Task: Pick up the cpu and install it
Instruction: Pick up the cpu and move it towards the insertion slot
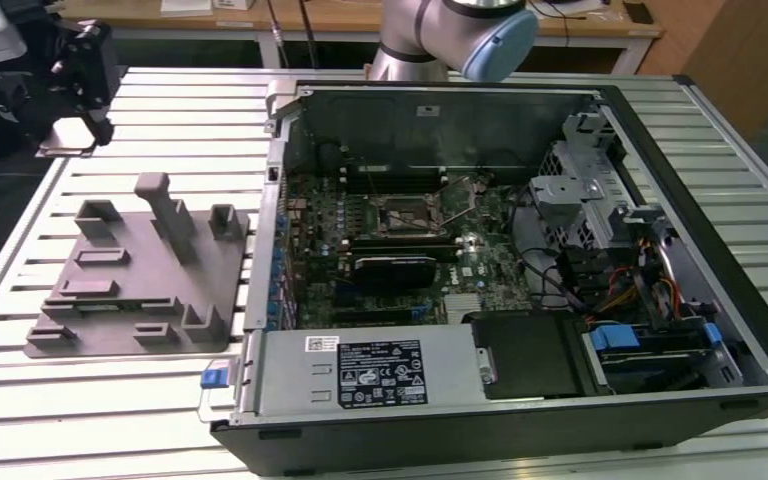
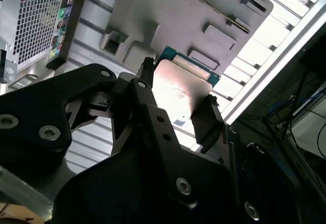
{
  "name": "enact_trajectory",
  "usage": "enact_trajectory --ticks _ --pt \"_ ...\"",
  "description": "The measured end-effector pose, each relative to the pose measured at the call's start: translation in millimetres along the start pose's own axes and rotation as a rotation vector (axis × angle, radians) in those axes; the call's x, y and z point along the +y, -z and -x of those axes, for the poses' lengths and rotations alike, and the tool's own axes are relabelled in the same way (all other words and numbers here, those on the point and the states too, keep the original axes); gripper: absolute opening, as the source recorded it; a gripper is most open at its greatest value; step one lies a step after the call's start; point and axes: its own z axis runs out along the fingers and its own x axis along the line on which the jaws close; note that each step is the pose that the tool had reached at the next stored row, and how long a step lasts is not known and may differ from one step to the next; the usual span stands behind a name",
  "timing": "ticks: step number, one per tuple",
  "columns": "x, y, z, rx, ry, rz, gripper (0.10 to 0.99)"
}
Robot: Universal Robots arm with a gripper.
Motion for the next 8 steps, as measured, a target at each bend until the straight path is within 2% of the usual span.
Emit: enact_trajectory --ticks 8 --pt "0.7 -0.7 19.4 0.0 0.0 0.0 0.545"
